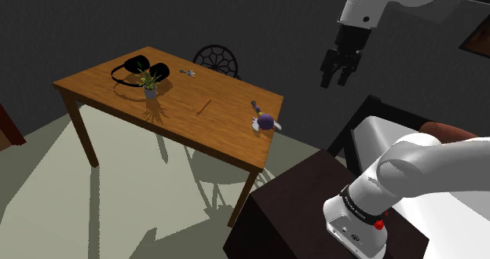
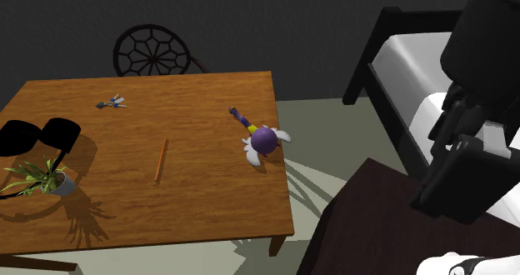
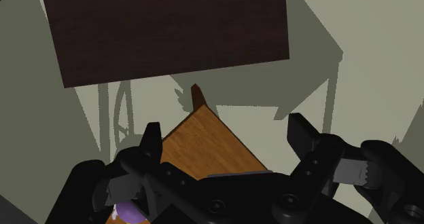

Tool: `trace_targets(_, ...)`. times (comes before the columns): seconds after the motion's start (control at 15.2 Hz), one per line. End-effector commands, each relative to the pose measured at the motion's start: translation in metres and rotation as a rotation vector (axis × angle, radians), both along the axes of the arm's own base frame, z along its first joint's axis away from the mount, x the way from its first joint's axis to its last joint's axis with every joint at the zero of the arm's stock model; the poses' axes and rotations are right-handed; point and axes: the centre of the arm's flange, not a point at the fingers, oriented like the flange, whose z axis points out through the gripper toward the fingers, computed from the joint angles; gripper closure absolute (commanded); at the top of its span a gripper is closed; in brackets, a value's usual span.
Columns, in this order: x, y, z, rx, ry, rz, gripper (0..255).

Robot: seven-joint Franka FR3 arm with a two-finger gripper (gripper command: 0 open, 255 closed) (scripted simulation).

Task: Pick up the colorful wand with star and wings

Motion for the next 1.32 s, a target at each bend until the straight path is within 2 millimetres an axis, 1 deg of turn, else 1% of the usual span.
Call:
trace_targets(0.0,0.0,0.0,0.0,0.0,0.0,0.0,0)
trace_targets(0.59,0.06,-0.03,-0.091,-0.032,-0.048,-0.027,0)
trace_targets(1.25,0.13,-0.068,-0.186,-0.068,-0.101,-0.056,0)
